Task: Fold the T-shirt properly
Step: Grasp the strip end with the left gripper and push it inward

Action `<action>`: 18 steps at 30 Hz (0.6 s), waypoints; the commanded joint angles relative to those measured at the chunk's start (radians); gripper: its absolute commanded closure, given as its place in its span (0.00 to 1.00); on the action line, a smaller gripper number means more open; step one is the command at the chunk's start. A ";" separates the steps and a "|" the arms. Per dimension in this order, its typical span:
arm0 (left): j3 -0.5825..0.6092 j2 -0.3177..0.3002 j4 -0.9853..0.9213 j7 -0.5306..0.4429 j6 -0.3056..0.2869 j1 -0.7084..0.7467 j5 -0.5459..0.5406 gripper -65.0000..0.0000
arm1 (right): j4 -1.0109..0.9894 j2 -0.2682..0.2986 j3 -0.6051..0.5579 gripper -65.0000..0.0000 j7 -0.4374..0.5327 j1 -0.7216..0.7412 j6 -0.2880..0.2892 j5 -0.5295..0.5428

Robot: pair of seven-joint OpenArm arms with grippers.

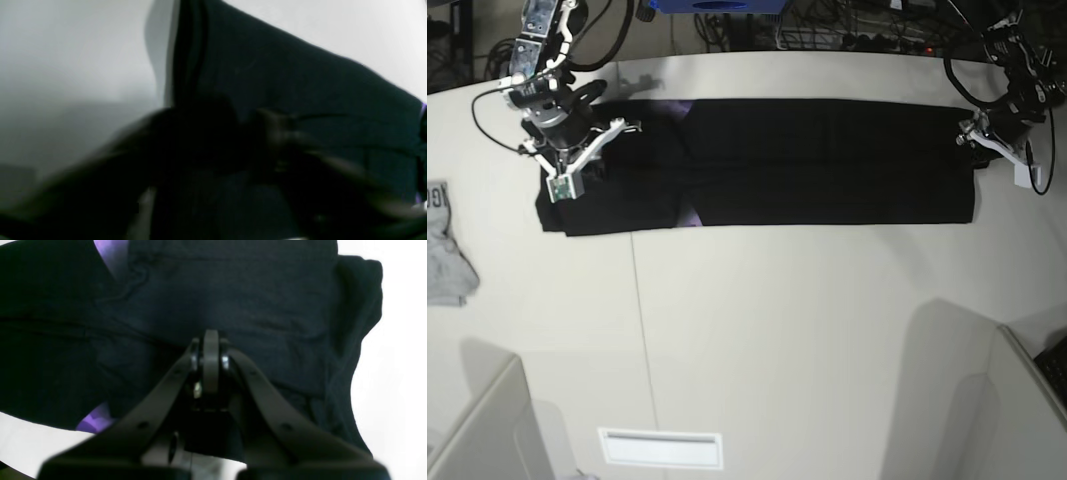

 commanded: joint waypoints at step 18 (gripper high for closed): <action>0.003 -0.063 0.235 -0.068 0.001 0.034 0.145 1.00 | 0.024 -0.032 0.017 1.00 0.030 -0.010 0.000 0.038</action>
